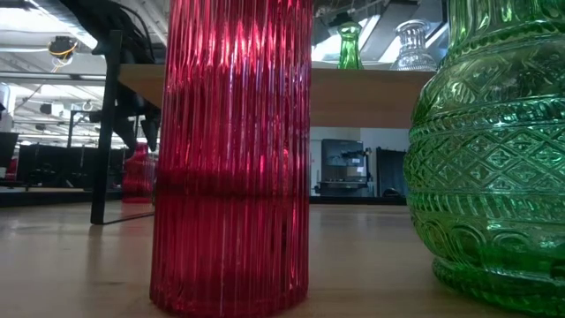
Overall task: Sort vases onto shelf
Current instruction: Put the top red vase on the shelf
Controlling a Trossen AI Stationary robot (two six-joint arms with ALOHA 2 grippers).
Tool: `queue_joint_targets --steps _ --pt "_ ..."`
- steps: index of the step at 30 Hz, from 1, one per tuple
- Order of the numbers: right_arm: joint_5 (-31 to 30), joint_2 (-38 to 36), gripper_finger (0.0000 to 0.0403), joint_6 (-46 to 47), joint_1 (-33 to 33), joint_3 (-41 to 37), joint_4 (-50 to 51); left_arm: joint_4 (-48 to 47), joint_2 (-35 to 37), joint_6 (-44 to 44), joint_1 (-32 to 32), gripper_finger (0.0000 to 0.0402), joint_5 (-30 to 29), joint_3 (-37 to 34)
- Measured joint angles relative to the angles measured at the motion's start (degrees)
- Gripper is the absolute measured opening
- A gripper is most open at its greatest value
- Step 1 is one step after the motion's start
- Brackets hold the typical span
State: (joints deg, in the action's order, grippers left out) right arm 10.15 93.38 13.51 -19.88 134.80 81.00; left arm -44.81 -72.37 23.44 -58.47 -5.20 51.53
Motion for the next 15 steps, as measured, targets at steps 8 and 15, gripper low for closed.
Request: queue_joint_targets --steps 8,15 --pt "1.9 0.0 0.0111 0.1 0.0 0.0 0.5 -2.7 -0.1 -0.3 0.1 0.0118 1.1 0.1" --pt "1.9 0.0 0.0111 0.1 0.0 0.0 0.5 -4.6 3.9 0.2 2.9 0.0118 3.0 0.3"
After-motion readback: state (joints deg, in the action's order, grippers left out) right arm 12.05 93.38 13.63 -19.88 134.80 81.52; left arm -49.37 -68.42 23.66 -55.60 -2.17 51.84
